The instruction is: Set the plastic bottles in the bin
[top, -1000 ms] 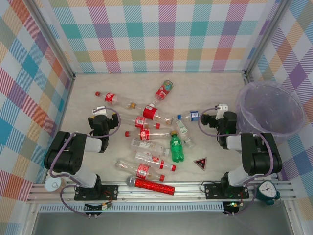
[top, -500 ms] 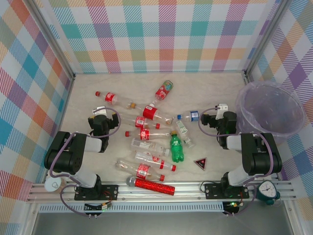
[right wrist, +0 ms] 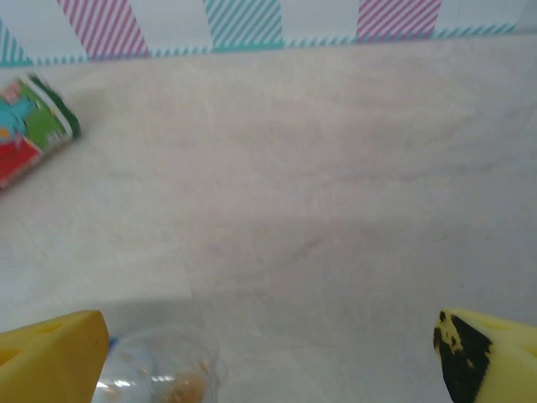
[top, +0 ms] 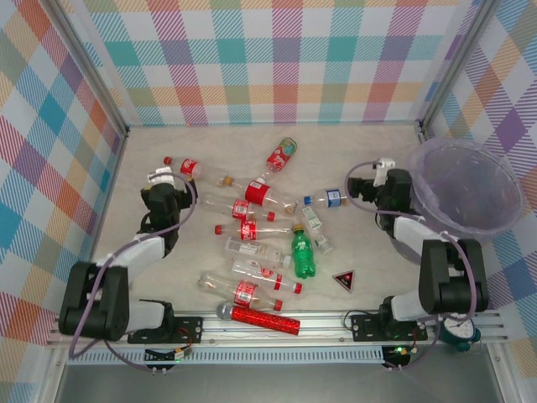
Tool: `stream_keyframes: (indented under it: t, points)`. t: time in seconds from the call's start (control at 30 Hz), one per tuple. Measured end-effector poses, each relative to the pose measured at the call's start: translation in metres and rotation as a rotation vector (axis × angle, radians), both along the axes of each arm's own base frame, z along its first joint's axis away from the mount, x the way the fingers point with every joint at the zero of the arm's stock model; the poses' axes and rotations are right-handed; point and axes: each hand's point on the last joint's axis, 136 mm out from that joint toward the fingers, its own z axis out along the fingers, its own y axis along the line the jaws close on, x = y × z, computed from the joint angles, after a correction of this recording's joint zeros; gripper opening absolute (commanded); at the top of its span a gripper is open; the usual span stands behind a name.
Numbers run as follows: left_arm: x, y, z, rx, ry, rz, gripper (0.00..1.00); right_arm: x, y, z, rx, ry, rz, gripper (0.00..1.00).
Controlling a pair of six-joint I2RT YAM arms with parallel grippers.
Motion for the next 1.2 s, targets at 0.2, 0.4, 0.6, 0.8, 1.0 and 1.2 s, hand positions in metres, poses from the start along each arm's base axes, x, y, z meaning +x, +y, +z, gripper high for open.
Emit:
stream_keyframes:
  t: [0.2,0.4,0.6,0.8,1.0,1.2]
  points:
    - [-0.010,-0.002,0.097,-0.122,-0.063,0.064,0.99,-0.017,0.027,0.041,0.028,0.066,0.037,1.00]
    - [-0.019,-0.024,0.122,-0.230,0.084,0.011,0.98,-0.055,0.084,0.043,0.007,0.286,0.154,0.86]
    - [-0.020,-0.056,0.093,-0.320,0.310,-0.101,0.98,-0.111,0.126,0.022,-0.002,0.519,0.277,0.79]
    - [-0.007,-0.072,0.069,-0.309,0.450,-0.163,0.99,-0.143,0.153,-0.003,-0.079,0.678,0.345,0.81]
    - [0.008,-0.082,0.036,-0.302,0.531,-0.200,1.00,-0.145,0.158,-0.037,-0.141,0.788,0.327,0.81]
    - [0.029,-0.087,0.015,-0.281,0.564,-0.219,1.00,-0.125,0.162,-0.056,-0.164,0.789,0.285,0.82]
